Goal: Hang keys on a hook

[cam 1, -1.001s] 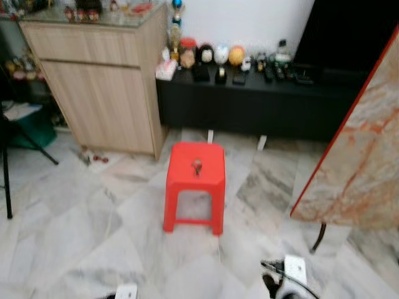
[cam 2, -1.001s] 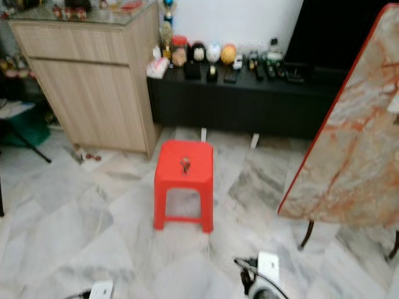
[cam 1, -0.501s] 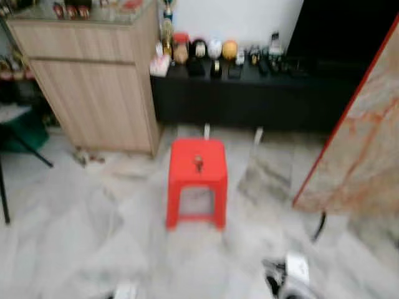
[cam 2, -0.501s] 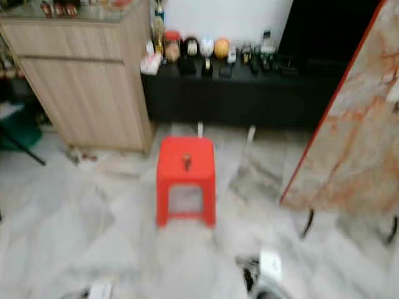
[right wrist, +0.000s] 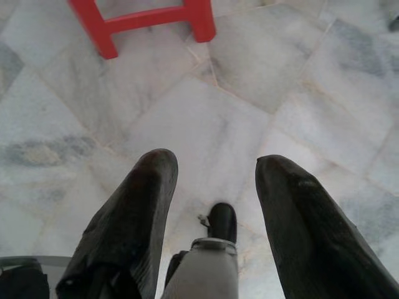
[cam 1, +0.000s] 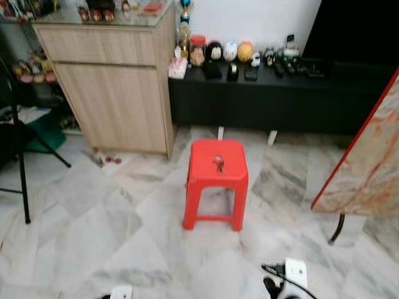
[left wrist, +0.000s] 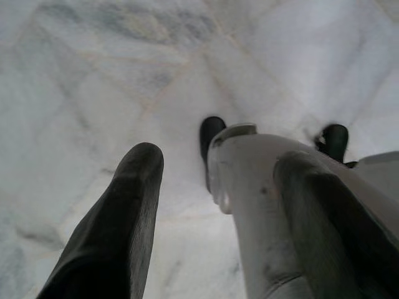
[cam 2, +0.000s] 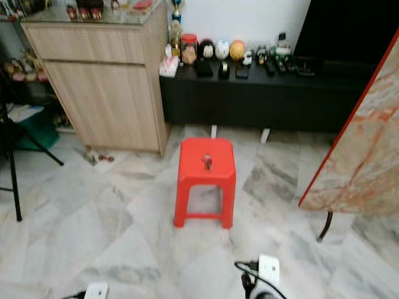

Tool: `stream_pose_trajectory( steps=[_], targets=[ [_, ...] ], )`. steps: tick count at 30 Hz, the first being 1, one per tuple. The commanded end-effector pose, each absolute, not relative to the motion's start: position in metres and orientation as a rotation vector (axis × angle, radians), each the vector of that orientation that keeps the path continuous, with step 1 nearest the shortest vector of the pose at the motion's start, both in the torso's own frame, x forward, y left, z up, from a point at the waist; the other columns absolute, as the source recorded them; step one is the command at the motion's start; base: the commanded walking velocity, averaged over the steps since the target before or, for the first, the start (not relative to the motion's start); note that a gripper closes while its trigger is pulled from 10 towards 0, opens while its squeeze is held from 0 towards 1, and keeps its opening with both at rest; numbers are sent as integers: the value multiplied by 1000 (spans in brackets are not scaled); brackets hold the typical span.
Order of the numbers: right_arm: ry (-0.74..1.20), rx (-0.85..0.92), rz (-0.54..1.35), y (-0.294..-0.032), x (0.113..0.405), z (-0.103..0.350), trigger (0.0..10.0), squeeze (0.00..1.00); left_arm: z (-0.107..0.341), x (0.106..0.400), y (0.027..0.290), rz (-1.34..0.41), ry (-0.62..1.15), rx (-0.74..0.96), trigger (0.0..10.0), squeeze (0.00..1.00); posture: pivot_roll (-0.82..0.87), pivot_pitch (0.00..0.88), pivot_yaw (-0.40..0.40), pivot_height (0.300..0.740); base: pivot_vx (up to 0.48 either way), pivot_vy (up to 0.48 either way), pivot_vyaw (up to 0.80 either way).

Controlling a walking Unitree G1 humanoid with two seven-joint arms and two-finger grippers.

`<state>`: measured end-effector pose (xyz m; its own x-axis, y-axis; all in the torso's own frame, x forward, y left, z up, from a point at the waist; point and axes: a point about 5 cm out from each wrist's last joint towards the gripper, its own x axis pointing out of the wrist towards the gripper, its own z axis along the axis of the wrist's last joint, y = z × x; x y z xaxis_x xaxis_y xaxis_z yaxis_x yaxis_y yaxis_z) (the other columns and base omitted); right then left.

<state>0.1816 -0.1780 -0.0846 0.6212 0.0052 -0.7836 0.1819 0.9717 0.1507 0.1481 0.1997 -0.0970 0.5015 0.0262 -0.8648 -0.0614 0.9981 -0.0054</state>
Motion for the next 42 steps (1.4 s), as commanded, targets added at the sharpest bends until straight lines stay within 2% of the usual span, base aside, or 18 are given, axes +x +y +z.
stream_pose_trajectory(
  steps=[1,18,26,42],
  targets=[
    [892,217,-106,-181,183,-84,10000,0,-98,146,198,33,1055,-20,10000,0,23,0,-48,740,0,0,0],
    [874,198,-89,-180,185,-82,10000,0,-98,150,186,19,1052,-16,10000,0,22,0,-47,740,0,0,0],
    [874,194,-91,-181,185,-82,10000,0,-99,150,179,18,1048,-17,10000,0,22,0,-49,740,248,0,786],
    [886,205,-118,-183,183,-83,10000,0,-98,151,185,28,1042,-16,10000,0,23,0,-50,740,292,0,0]
  ],
)
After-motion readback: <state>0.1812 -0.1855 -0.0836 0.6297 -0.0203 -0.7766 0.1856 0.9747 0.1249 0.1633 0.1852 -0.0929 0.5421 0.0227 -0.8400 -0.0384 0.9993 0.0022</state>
